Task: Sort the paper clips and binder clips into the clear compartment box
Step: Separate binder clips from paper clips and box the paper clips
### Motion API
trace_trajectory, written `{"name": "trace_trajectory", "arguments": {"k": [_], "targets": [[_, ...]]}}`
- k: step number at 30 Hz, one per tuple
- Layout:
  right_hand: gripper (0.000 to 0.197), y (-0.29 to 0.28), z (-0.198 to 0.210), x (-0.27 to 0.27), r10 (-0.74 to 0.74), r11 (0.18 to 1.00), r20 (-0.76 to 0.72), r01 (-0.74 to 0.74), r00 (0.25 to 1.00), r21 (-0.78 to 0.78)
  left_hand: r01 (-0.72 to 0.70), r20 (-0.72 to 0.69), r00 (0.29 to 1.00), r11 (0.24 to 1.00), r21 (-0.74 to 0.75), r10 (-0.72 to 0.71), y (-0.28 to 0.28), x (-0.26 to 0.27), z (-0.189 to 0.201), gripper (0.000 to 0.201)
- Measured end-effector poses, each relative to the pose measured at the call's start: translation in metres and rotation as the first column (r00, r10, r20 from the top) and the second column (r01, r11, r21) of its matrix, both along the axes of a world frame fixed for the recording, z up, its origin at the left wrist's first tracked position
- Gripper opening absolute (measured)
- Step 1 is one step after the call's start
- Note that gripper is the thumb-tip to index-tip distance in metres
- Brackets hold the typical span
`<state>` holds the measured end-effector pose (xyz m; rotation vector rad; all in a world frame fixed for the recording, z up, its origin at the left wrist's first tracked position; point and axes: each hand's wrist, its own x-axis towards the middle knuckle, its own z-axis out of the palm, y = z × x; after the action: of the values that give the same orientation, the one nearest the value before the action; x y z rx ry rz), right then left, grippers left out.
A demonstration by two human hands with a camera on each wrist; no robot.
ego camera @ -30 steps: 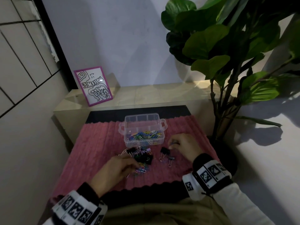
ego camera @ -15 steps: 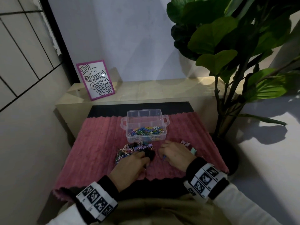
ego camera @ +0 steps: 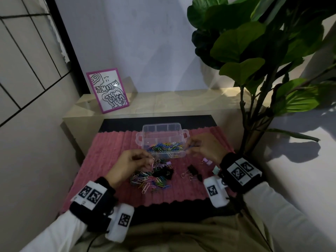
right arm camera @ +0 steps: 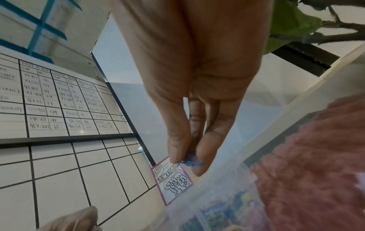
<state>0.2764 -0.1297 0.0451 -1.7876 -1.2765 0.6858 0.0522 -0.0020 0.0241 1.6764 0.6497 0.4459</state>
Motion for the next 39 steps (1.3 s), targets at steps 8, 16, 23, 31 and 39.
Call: {"name": "trace_trajectory", "arguments": {"k": [8, 16, 23, 31, 39], "targets": [[0.012, 0.061, 0.014, -0.017, -0.028, 0.999, 0.206, 0.036, 0.978, -0.037, -0.061, 0.086, 0.993, 0.975, -0.213, 0.081, 0.016, 0.004, 0.010, 0.011], [0.017, 0.029, 0.001, -0.043, 0.160, 0.987, 0.513, -0.120, 0.843, -0.110, 0.053, 0.032, 0.998, 0.999, -0.007, -0.053, 0.037, 0.020, 0.040, 0.011], [0.026, 0.002, -0.021, -0.082, 0.500, 0.866, 0.543, -0.380, 0.675, -0.327, 0.254, -0.287, 0.951, 0.815, 0.521, -0.114, 0.064, 0.058, 0.047, 0.013], [0.043, 0.001, -0.036, -0.104, 0.496, 0.865, 0.705, -0.365, 0.507, -0.345, 0.358, -0.417, 0.908, 0.593, 0.722, -0.040, 0.059, 0.053, 0.027, 0.031], [0.013, 0.007, -0.035, -0.082, 0.398, 0.918, 0.576, -0.316, 0.714, -0.241, 0.337, -0.363, 0.927, 0.629, 0.701, -0.092, 0.039, 0.013, 0.014, 0.021]]}}
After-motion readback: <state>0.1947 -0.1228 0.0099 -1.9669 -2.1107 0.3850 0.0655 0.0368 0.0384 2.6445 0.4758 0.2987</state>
